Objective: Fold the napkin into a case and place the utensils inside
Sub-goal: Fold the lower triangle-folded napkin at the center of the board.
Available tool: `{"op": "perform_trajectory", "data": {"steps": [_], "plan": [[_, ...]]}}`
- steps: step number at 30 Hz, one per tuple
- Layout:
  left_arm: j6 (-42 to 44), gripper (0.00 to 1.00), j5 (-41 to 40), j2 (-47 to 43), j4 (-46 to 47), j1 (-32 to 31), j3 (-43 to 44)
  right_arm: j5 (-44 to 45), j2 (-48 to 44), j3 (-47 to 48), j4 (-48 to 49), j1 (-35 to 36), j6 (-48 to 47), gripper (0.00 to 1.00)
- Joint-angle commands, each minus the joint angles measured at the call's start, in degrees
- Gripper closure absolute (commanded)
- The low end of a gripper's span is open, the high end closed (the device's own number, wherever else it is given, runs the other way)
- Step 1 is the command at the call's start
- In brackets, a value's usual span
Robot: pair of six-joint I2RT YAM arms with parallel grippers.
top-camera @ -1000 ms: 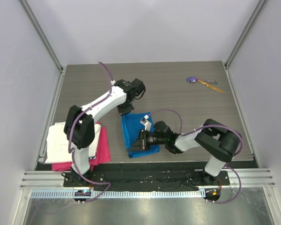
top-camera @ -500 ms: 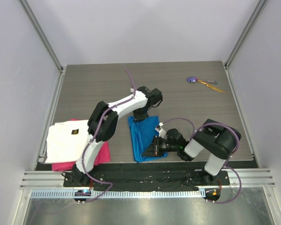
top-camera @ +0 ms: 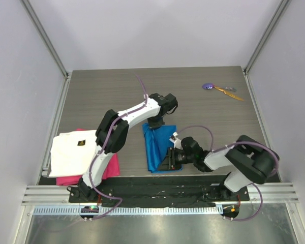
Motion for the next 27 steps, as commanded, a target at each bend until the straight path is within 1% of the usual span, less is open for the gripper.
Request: {"op": "perform_trajectory", "data": {"steps": [1, 2, 3, 5, 7, 8, 11, 14, 17, 20, 21, 23, 24, 27], "plan": [[1.5, 1.0, -3.27, -2.24, 10.54, 1.29, -1.62, 0.36, -11.48, 5.11, -26.31, -1.27, -11.23, 0.56], [1.68, 1.0, -2.83, -2.68, 11.25, 1.29, -2.41, 1.59, -13.51, 6.51, -33.92, -1.98, -12.73, 0.51], [1.77, 1.0, -2.57, -3.21, 11.96, 1.29, -3.03, 2.56, -16.57, 9.14, -36.95, -2.68, -15.62, 0.44], [2.21, 1.0, -1.69, -3.83, 13.01, 1.29, -4.26, 3.18, -18.09, 11.09, -42.23, -6.01, -17.31, 0.42], [2.38, 1.0, -1.16, -4.0, 13.19, 1.29, -4.7, 1.78, -18.01, 12.76, -44.26, -9.0, -18.72, 0.42], [2.73, 1.0, -0.55, -4.0, 13.54, 1.29, -4.79, 1.25, -17.75, 13.12, -44.89, -11.54, -18.98, 0.42], [3.52, 1.0, 0.15, -4.35, 13.98, 1.29, -5.23, 0.72, -17.57, 14.96, -46.29, -14.72, -20.13, 0.41], [4.32, 1.0, 0.68, -5.32, 14.6, 1.29, -6.37, -0.16, -18.01, 16.98, -48.93, -16.48, -21.35, 0.42], [6.07, 1.0, 2.7, -7.25, 16.26, 1.29, -7.86, 0.98, -19.5, 16.9, -49.99, -18.32, -22.23, 0.42], [7.48, 1.0, 3.94, -9.1, 17.76, 1.29, -10.06, -1.2, -18.72, 17.42, -50.43, -20.26, -22.5, 0.42], [8.96, 1.0, 5.5, -10.23, 19.24, 1.29, -11.28, -1.04, -18.54, 18.03, -50.43, -20.61, -22.59, 0.42], [9.85, 1.0, 6.48, -11.12, 19.26, 1.2, -11.65, -0.69, -16.88, 19.35, -49.73, -20.71, -22.5, 0.42], [10.2, 1.0, 7.01, -11.65, 19.08, 1.2, -11.74, -0.69, -15.74, 19.62, -49.03, -20.71, -22.41, 0.43], [11.44, 1.0, 9.12, -12.44, 19.78, 1.2, -12.7, -0.16, -11.34, 20.59, -45.52, -20.71, -22.06, 0.5]]}}
